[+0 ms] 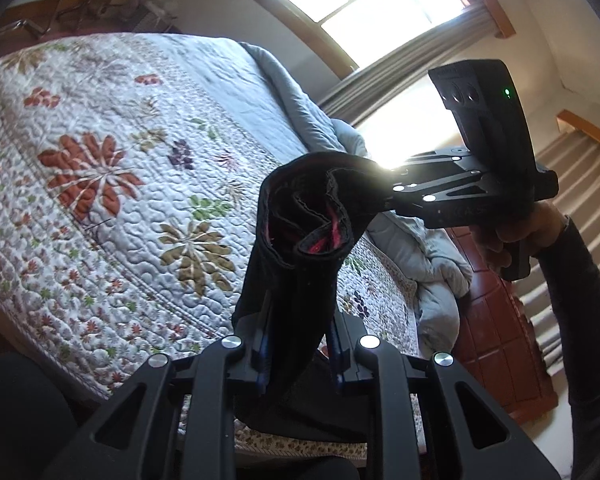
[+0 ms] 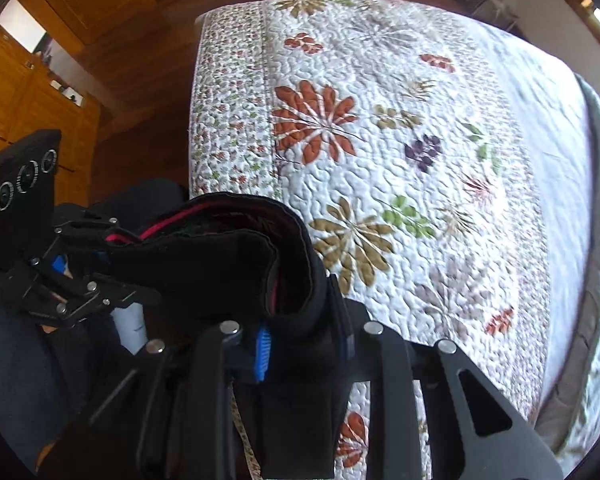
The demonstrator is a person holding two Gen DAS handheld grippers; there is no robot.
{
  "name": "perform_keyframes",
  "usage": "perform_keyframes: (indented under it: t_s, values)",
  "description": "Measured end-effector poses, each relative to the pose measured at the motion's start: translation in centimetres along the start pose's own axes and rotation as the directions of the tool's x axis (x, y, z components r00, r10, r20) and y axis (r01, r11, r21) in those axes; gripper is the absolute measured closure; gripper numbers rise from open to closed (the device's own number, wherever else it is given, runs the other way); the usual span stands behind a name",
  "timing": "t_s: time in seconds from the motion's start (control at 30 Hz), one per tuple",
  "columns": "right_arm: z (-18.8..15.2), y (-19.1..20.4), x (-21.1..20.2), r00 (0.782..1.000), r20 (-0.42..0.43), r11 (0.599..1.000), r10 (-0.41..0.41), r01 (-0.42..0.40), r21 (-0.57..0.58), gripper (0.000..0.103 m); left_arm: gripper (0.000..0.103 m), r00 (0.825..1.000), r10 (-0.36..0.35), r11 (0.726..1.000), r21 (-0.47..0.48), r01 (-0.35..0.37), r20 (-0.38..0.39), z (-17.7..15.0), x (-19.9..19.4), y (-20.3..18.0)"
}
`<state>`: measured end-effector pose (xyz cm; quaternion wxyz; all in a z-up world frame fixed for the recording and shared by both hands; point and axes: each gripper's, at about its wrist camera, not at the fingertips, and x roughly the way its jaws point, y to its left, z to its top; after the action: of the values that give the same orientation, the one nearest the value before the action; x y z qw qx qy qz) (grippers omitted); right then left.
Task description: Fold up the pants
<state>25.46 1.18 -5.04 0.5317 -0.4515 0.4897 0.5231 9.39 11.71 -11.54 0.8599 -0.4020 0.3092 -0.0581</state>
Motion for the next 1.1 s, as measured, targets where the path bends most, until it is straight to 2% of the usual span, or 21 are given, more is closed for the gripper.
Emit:
perform_keyframes:
  t_s: [0.13, 0.4, 0.73, 1.1]
  values:
    - [-2.2, 0.5, -1.4, 0.999, 0.011, 0.998, -0.05, 0.05, 0.024, 0.08, 0.081, 1.0, -0.002, 0.998, 0.057, 0.003, -0.01, -0.4, 0.4, -2.4]
    - [-6.3, 1.2, -3.5, 0.994, 0.034, 0.992, -0.101, 0.099, 0.074, 0.081, 0.081, 1.0, -0.01, 0.986, 0.165, 0.015, -0.03, -1.8, 1.2, -6.7]
    - [-12.0, 1.5, -5.2, 0.988, 0.057, 0.982, -0.146, 0.138, 0.128, 0.081, 0.081, 0.998, -0.028, 0.966, 0.255, 0.043, -0.062, -3.8, 2.3, -10.6]
    - [-17.3, 1.8, -5.8, 0.971, 0.074, 0.967, -0.229, 0.218, 0.129, 0.081, 0.081, 0.993, -0.039, 0.941, 0.332, 0.073, -0.107, -6.2, 4.3, -13.9]
